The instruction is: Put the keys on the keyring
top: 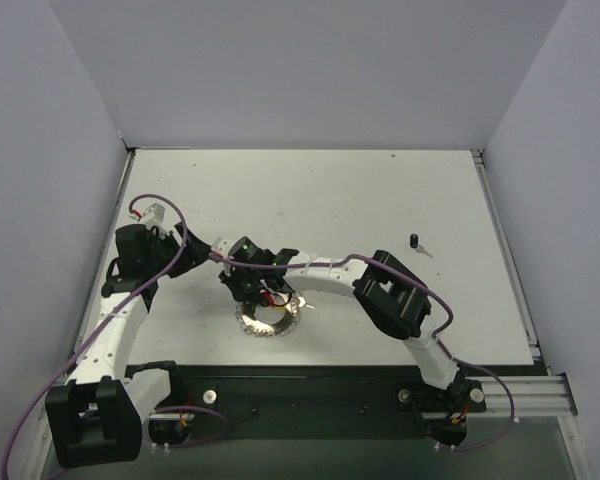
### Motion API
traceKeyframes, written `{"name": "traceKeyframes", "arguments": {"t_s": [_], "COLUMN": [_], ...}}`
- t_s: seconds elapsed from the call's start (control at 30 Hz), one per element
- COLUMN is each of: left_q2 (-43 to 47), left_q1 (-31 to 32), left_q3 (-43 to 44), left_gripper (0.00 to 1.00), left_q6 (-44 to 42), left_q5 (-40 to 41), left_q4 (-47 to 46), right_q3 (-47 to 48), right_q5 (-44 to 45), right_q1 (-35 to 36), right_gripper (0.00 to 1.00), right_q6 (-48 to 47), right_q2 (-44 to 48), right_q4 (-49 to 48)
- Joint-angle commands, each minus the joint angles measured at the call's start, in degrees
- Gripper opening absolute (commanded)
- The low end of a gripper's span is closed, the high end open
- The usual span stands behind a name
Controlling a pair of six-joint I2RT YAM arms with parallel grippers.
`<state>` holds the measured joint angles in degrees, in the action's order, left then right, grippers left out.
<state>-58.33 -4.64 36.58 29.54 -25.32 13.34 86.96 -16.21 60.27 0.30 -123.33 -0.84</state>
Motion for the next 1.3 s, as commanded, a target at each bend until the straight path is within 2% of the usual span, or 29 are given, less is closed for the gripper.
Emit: {"name": "traceKeyframes", "arguments": {"t_s": [0.0,0.13,0.4,0.6,0.73,0.9,1.0,1.03,1.13,1.27], "left_q2": [1.3,1.8,3.7,5.8,8.6,11.6,12.1,12.1,12.1,12.7], "left_q1": [-0.2,-0.2,-0.3,-0.1,-0.2,0.0,0.3,0.4,1.0,3.2], "left_q3": [1.6,1.7,1.8,1.9,0.9,-1.9,-5.5,-7.6,-9.7,-8.9], "left_gripper": [0.78,0.78,0.77,0.75,0.74,0.74,0.74,0.73,0.74,0.74], "left_q6": [0.8,0.6,-1.5,-3.8,-3.4,2.1,10.7,15.8,22.4,22.4], "left_q5": [-1.6,-1.7,-4.9,-10.2,-18.2,-27.7,-33.1,-35.4,-37.8,-40.2], "left_q4": [-4.2,-4.0,-3.3,-3.7,-7.9,-21.4,-35.8,-44.4,-55.6,-56.9], "right_q3": [1.3,0.4,-5.4,-10.6,-14.3,-19.0,-21.4,-21.9,-23.4,-24.8], "right_q5": [1.8,1.6,-3.3,-10.9,-15.9,-19.7,-22.2,-22.8,-25.4,-28.3], "right_q1": [3.1,3.1,1.8,-1.8,-5.0,-8.2,-9.7,-10.4,-11.4,-12.9], "right_gripper": [0.0,0.0,0.0,0.0,0.0,0.0,0.0,0.0,0.0,0.0], "right_q6": [-4.3,-4.3,-3.7,-0.7,2.6,6.2,8.7,10.2,12.4,16.5], "right_q2": [-0.7,1.2,12.2,21.6,27.7,32.8,35.6,36.7,38.6,40.4], "right_q4": [3.8,3.2,1.4,-3.6,-7.4,-12.1,-14.8,-16.5,-19.4,-23.1]}}
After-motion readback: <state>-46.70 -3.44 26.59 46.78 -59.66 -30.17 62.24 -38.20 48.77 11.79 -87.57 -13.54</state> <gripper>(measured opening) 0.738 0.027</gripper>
